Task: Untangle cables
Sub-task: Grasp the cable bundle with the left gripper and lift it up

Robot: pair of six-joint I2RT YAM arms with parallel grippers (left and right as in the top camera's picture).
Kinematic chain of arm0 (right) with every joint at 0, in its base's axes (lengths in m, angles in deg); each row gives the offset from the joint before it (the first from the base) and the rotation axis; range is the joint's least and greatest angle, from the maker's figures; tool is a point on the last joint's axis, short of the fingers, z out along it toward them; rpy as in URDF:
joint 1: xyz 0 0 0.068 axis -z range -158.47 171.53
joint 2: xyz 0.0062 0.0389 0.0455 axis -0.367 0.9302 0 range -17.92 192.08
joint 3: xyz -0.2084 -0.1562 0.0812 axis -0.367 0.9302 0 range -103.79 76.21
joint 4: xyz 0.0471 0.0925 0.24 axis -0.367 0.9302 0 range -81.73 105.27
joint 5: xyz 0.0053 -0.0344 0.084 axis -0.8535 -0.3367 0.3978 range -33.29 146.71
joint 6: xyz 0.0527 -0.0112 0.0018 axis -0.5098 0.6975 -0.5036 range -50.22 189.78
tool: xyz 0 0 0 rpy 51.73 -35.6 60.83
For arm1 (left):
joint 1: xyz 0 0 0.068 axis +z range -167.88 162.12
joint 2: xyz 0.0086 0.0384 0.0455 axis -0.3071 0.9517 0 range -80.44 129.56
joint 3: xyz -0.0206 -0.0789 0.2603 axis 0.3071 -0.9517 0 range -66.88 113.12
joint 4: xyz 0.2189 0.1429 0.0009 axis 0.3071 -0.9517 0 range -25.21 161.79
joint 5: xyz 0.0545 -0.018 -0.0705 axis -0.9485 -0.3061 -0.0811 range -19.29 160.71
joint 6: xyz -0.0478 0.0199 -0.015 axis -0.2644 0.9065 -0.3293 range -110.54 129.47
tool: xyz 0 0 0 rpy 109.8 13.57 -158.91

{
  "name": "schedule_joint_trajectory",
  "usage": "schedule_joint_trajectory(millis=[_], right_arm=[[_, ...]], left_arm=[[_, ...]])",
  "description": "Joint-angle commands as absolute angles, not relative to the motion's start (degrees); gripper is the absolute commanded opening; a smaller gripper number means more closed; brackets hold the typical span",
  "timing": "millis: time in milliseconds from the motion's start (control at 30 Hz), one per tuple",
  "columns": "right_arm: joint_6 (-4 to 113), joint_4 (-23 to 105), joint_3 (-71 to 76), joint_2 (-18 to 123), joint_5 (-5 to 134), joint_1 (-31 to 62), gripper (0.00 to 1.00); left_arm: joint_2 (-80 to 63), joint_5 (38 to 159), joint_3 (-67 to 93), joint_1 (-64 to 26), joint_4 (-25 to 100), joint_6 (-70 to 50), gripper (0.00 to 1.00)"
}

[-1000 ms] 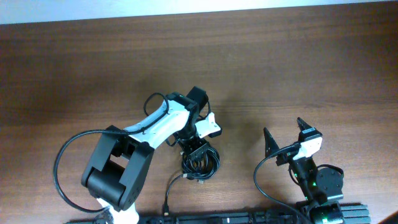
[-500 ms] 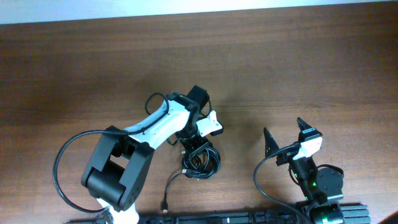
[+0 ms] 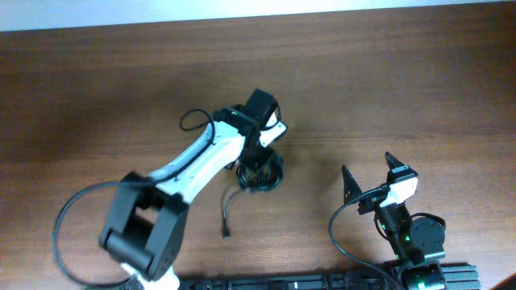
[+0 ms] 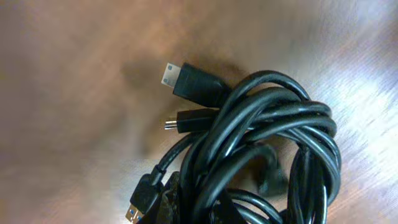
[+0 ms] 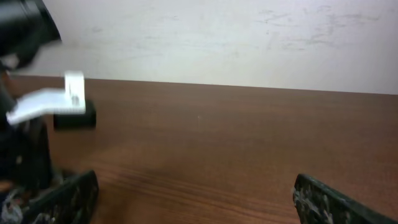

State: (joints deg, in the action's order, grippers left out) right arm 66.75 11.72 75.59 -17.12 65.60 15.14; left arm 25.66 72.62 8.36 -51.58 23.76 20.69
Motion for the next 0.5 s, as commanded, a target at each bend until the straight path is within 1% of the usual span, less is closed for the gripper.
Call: schedule_joint_trajectory(millis=[0, 200, 300, 467], right_arm=[[66.31, 12.11, 75.89, -17.56, 65.07, 14.83, 0.99], [66.31, 12.11, 75.89, -17.56, 65.07, 14.83, 0.99], [66.31, 12.11, 75.89, -17.56, 65.09, 14.83, 0.99], [66.34, 11.91, 75.89, -17.56, 65.05, 14.83, 0.99]], left_arm=[[16.11, 70.00, 10.64, -51.49, 27.43, 18.70, 0.00], [5.95, 68.99, 10.64, -51.49, 32.06, 18.74, 0.00], [1.82, 66.72, 10.64, -51.49, 32.32, 18.74, 0.00], [-2.38, 66.59, 10.64, -51.49, 32.02, 18.74, 0.00]])
